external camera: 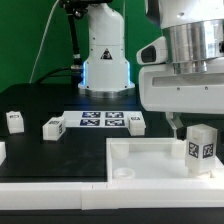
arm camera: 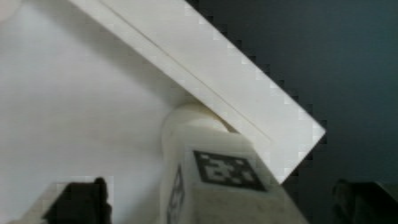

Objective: Assemble one leg

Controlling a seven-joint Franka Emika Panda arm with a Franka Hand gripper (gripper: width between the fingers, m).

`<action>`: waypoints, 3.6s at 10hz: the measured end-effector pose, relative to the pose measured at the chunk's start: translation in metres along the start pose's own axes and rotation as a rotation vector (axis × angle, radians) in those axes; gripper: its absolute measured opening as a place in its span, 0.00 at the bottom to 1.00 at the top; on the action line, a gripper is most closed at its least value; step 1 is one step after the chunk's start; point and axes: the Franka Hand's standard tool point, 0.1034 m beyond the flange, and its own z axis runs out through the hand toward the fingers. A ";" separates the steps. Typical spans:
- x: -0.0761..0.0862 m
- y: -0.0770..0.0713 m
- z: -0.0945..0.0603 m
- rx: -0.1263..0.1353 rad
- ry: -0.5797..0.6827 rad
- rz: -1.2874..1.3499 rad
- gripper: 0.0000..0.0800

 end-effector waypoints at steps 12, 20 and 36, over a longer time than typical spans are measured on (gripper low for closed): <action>0.007 -0.001 -0.003 -0.037 -0.007 -0.924 0.56; 0.015 0.006 -0.002 -0.009 0.001 0.073 0.37; 0.017 0.002 0.000 -0.031 -0.013 -0.750 0.81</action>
Offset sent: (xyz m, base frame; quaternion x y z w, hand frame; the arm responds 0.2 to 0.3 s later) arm 0.0120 -0.0036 0.0043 -0.0123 -0.0115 -0.3365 0.9415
